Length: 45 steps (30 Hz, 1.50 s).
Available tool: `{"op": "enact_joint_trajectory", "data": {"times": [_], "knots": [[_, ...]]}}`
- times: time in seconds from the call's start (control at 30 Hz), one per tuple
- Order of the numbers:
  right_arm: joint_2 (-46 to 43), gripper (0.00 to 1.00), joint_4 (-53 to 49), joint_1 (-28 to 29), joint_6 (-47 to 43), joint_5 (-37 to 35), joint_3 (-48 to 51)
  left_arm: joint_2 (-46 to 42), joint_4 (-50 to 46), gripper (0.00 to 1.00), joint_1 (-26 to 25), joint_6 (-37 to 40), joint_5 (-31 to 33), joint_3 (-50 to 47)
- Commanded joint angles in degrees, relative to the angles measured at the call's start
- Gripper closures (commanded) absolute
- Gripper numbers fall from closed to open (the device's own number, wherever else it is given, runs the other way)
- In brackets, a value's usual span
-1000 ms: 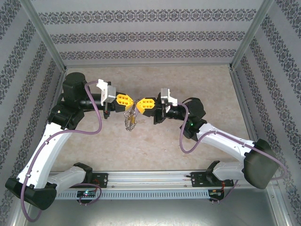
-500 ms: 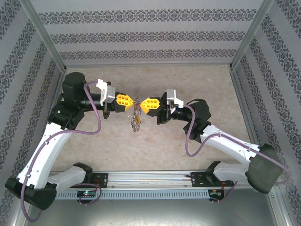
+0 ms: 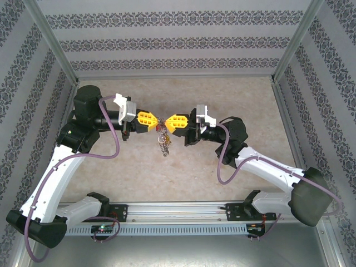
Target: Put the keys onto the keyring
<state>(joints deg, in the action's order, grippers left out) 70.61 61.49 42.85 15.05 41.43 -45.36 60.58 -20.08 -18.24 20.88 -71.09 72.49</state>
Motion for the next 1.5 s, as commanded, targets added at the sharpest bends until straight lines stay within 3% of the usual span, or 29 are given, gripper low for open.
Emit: {"op": "enact_joint_trajectory", "data": {"times": [0.0,1.47], "knots": [[-0.55,1.0,3.89,-0.75,0.42,-0.74,-0.06,-0.95,4.0,1.0,0.59,-0.91,-3.26,0.2],[0.76,1.0,6.31,-0.08,2.46,0.84,-0.78,-0.99,4.43,1.0,0.7,-1.47,-3.24,0.15]]}}
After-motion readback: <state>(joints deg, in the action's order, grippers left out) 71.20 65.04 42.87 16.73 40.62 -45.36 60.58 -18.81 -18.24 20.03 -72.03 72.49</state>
